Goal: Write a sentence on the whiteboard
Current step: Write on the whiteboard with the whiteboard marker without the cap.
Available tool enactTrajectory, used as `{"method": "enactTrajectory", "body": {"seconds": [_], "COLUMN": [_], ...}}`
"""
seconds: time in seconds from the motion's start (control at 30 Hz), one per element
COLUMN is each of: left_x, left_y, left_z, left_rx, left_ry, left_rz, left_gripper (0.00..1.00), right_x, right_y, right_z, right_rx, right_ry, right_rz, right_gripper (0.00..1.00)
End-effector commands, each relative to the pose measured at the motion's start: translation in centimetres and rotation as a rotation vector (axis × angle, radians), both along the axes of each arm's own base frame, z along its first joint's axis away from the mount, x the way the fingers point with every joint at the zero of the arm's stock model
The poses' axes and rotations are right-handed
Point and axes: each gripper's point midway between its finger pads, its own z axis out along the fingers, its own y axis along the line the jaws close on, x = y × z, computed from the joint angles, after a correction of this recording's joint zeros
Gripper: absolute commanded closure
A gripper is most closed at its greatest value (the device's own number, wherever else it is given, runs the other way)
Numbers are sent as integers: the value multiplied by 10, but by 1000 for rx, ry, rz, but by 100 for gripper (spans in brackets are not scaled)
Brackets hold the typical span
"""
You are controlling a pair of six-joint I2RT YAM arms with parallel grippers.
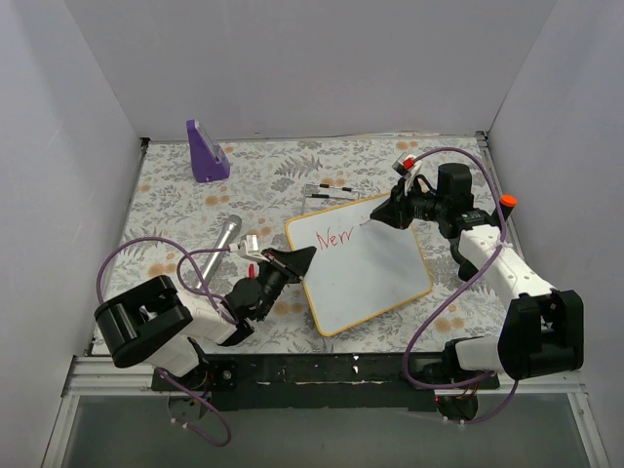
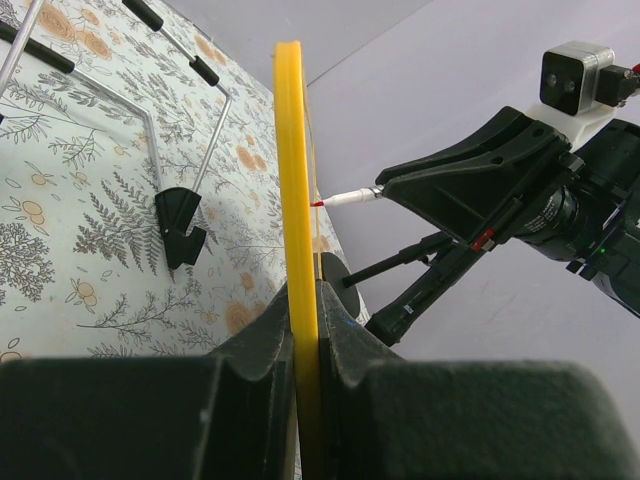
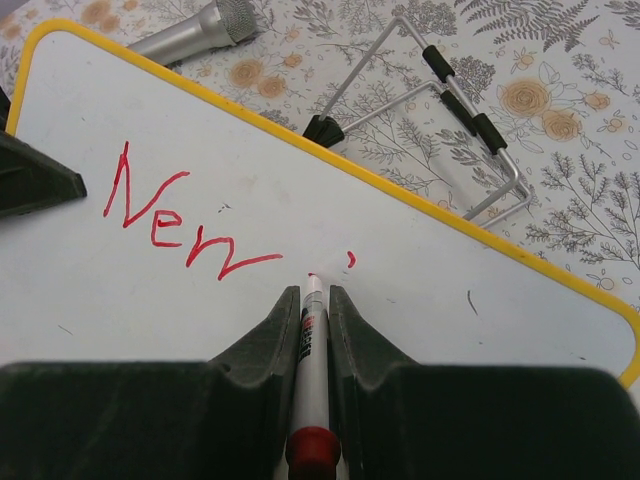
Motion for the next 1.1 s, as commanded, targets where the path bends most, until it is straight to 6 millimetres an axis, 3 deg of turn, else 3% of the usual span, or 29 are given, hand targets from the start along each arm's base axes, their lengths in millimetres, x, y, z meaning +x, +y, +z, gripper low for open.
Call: {"method": "enactTrajectory", "body": {"seconds": [0.0, 0.47, 1.07], "left_x": [-11, -11, -11], "left_y": [4, 4, 5], "left_z": [51, 50, 50], "left_rx": [-101, -100, -103], "left_ry": [-182, -182, -182], "left_rz": [-21, -22, -19], "left_gripper": [100, 100, 100], "right_x": [7, 19, 4], "right_y": [-3, -11, -8], "right_z": [-2, -3, -7], "right_rx": [-24, -57, -59], "right_ry": [-23, -41, -19], "right_rz": [-27, -84, -15], "right_gripper": [99, 99, 99]}}
